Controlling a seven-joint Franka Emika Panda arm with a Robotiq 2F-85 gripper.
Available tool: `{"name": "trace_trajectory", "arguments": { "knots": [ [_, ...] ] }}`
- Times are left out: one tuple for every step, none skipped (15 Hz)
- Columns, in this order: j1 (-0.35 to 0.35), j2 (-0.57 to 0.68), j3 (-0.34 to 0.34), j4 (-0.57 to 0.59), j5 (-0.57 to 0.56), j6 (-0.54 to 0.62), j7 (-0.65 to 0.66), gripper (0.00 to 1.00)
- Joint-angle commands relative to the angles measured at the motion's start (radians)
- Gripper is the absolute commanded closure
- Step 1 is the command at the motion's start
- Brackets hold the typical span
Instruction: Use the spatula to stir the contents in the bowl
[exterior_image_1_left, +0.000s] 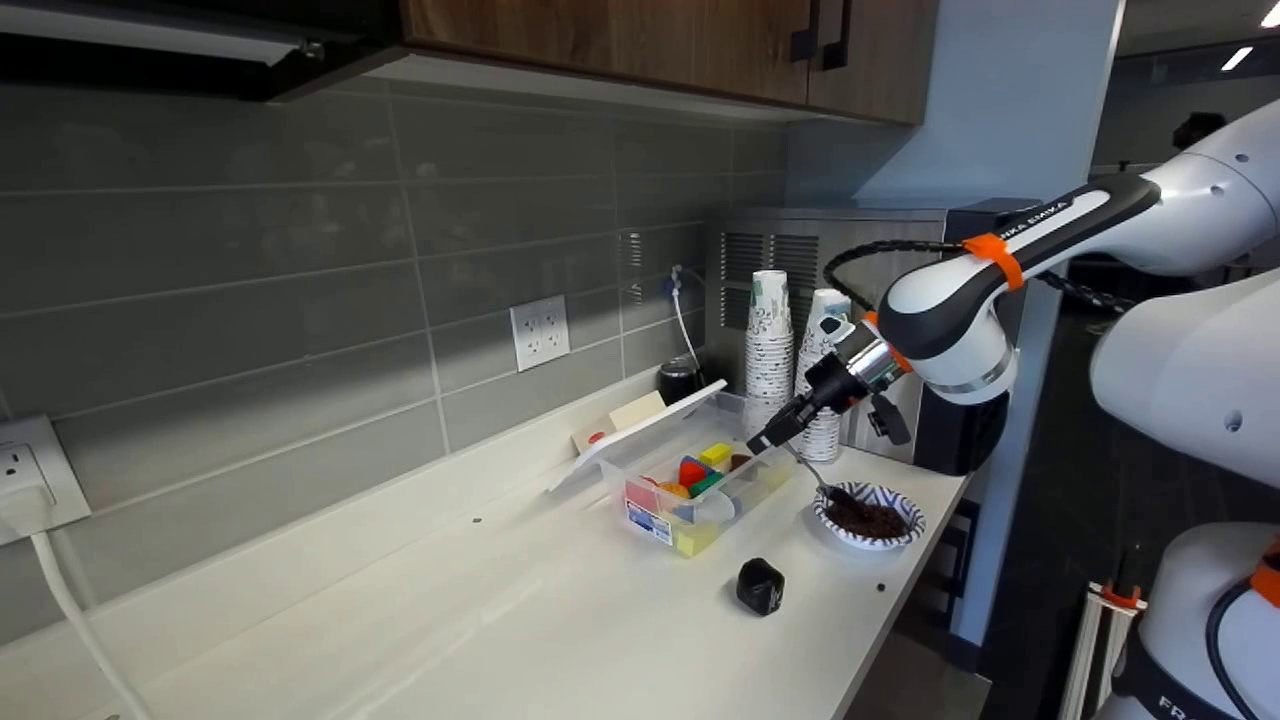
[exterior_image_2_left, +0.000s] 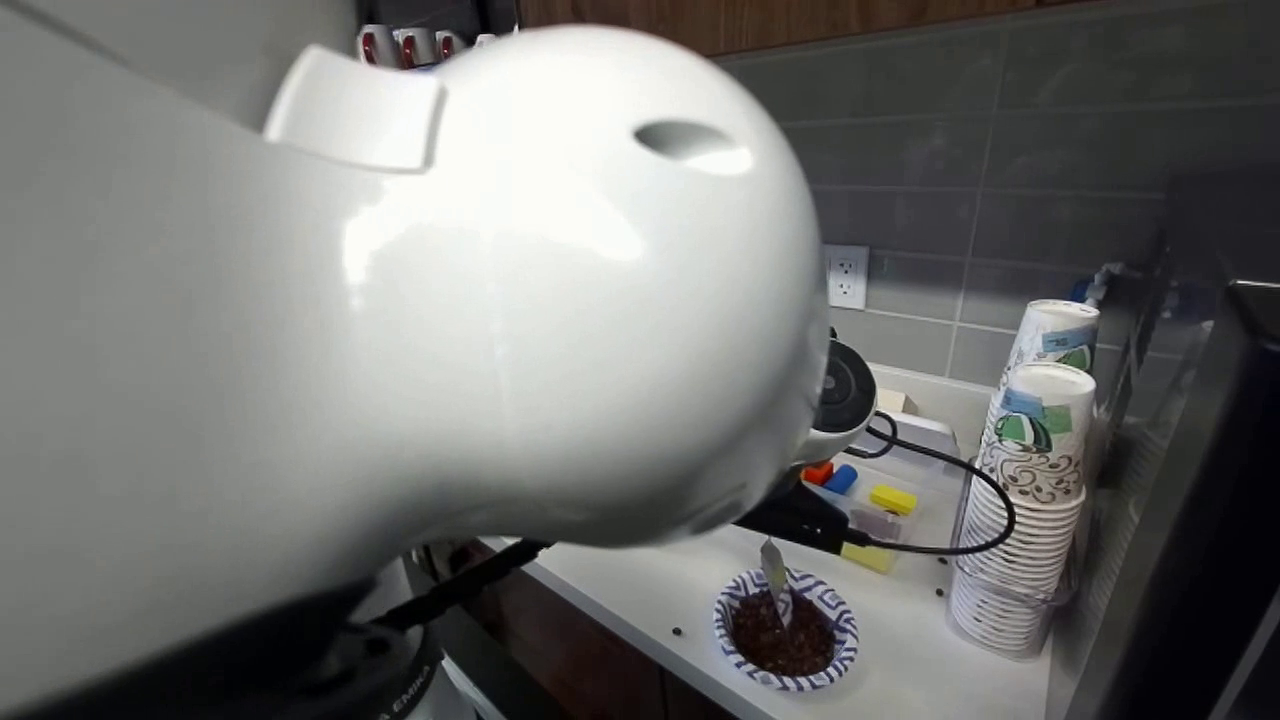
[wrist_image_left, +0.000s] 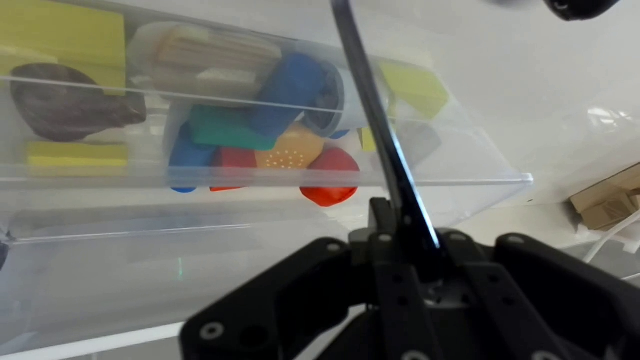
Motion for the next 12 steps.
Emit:
{"name": "trace_trajectory", "arguments": {
  "knots": [
    [-0.023,-0.03,0.023,0.0,-0.02,-0.054,0.011,0.99],
    [-0.026,-0.025,0.029,0.0,-0.014,-0.065,0.015,0.99],
    [-0.029,-0.019,0.032,0.0,-0.009,-0.079,0.016,0.99],
    [-0.03,-0.012,0.036,0.0,-0.001,-0.092,0.022,0.99],
    [-0.032,-0.003,0.041,0.0,0.006,-0.101,0.028,0.99],
    [-0.032,0.0,0.046,0.0,0.014,-0.107,0.04,0.99],
    [-0.033,0.008,0.053,0.0,0.022,-0.116,0.055,0.99],
    [-0.036,0.011,0.064,0.0,0.028,-0.124,0.072,0.99],
    [-0.034,0.013,0.069,0.0,0.028,-0.118,0.086,0.99],
    [-0.027,0.016,0.068,0.0,0.032,-0.105,0.105,0.99],
    [-0.028,0.02,0.073,0.0,0.032,-0.095,0.121,0.99],
    [-0.022,0.031,0.069,0.0,0.03,-0.077,0.134,0.99]
  ]
}}
